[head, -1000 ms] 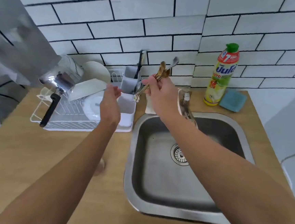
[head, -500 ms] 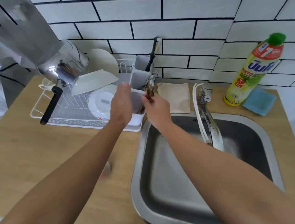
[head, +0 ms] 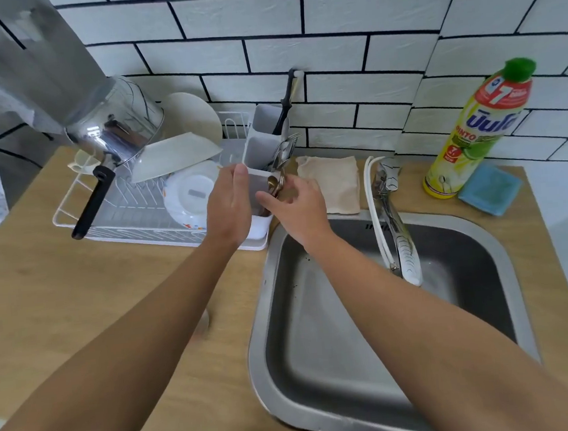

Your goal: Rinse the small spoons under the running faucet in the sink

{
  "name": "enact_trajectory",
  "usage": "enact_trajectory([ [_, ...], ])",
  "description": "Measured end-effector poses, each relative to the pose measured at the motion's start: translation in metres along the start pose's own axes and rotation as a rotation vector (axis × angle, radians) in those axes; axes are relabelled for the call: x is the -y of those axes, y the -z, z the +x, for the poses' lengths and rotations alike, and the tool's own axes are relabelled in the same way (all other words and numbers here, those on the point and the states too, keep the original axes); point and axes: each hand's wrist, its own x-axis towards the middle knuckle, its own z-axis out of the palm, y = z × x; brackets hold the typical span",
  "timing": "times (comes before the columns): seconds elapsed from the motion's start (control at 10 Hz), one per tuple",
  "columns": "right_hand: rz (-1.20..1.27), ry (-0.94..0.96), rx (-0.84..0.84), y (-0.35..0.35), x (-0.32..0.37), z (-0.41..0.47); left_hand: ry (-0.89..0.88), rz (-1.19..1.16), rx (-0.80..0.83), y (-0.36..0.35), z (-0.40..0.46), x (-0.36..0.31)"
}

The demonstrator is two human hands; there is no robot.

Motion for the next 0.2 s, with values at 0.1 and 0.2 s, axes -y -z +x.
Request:
enact_trajectory([
  [0.1, 0.035, 0.004, -0.026, 0.016, 0.003, -0.013, -0.065, 0.005, -0.010, 0.001, -0.012, -0.005],
  [0.2, 0.104, 0.047, -0.088, 0.044, 0.009, -0.032, -0.124, -0.035, -0.021, 0.000, -0.030, -0.020],
])
